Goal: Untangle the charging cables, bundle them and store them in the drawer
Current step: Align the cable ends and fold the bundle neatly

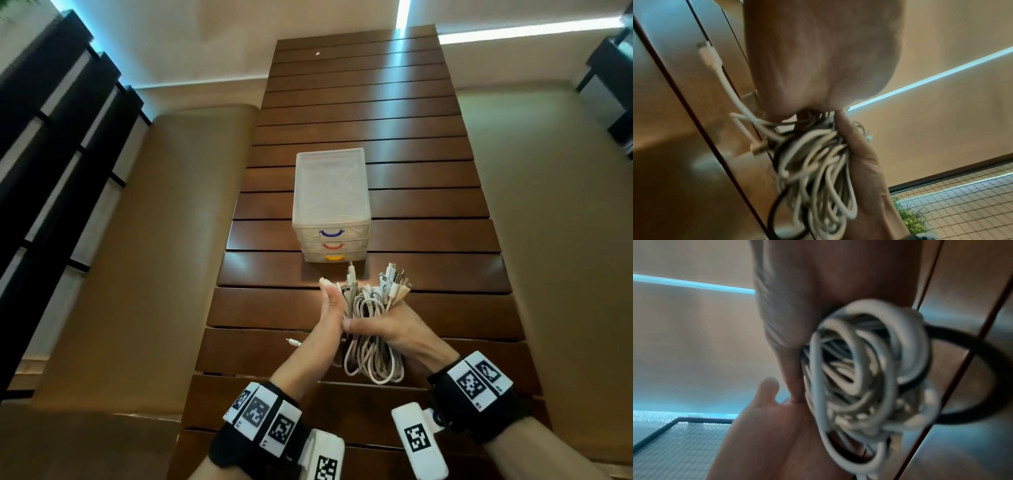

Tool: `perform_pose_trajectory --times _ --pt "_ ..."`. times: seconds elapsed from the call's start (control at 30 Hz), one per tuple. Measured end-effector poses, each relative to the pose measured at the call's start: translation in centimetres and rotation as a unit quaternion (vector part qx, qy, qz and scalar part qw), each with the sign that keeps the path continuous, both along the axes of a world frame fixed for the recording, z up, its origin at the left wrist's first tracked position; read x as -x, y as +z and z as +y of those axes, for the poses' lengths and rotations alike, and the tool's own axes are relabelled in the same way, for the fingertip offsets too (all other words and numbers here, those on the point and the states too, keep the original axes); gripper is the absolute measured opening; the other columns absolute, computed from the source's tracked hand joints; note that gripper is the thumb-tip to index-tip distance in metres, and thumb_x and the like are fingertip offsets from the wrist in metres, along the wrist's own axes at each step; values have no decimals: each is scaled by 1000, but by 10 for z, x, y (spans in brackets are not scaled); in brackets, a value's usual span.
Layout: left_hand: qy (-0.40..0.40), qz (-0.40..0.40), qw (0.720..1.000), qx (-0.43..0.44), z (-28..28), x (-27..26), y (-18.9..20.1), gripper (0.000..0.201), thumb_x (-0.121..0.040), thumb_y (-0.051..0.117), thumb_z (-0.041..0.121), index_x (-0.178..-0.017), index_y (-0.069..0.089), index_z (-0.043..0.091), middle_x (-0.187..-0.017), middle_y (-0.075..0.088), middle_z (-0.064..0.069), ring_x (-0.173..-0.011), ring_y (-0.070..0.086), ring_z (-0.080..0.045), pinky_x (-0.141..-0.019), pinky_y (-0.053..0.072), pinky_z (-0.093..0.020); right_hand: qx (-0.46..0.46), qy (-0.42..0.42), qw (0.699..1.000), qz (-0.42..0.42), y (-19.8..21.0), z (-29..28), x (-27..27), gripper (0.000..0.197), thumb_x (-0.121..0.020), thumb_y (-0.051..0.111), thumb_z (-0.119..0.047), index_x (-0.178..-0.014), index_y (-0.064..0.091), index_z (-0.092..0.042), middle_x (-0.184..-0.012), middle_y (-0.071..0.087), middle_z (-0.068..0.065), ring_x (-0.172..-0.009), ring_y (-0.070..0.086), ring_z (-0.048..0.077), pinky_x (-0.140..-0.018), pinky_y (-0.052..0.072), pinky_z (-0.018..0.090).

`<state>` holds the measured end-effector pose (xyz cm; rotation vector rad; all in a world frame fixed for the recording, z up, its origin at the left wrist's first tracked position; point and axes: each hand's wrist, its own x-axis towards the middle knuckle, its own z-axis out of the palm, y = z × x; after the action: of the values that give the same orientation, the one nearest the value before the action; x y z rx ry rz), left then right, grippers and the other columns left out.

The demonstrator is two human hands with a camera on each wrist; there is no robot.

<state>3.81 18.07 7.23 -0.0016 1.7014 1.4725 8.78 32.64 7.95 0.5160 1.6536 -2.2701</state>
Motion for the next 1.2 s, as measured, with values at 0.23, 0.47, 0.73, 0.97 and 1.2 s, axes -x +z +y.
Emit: perform_pose_trajectory --times 0.23,0.47,0.73,0.97,1.2 --pt "-156 -21 985 72 -1 25 1 122 -55 13 106 -157 0 42 -166 19 0 -151 23 -22 -122 22 -53 -74 23 997 19 -4 -4 21 33 -65 72 1 -98 69 0 -91 72 22 -86 72 37 -86 58 51" --pt "-111 178 972 104 -18 30 29 74 -86 25 83 -144 45 42 -153 43 10 -139 41 -9 -109 40 -30 -28 -71 997 3 -13 -15 34 24 -75 69 10 -98 65 11 -96 68 32 -84 70 38 -80 58 48" --pt "99 157 957 225 -84 18 7 39 -94 45 57 -104 71 29 -100 72 13 -98 65 -4 -86 50 -23 38 -136 989 -38 -3 -18 44 14 -78 63 15 -86 61 4 -69 55 21 -50 60 25 -47 53 32" --pt "74 197 972 103 -54 32 15 28 -105 47 19 -122 58 38 -110 74 12 -105 67 1 -95 52 -24 30 -82 995 -41 -5 -26 45 15 -75 68 9 -88 63 4 -72 56 22 -54 59 28 -50 54 34" --pt "-150 199 956 156 -53 23 3 60 -104 45 21 -151 15 44 -127 65 9 -104 63 -10 -92 49 -30 39 -77 996 -38 -6 -23 46 14 -81 62 13 -91 63 4 -75 58 23 -56 60 26 -51 55 33"
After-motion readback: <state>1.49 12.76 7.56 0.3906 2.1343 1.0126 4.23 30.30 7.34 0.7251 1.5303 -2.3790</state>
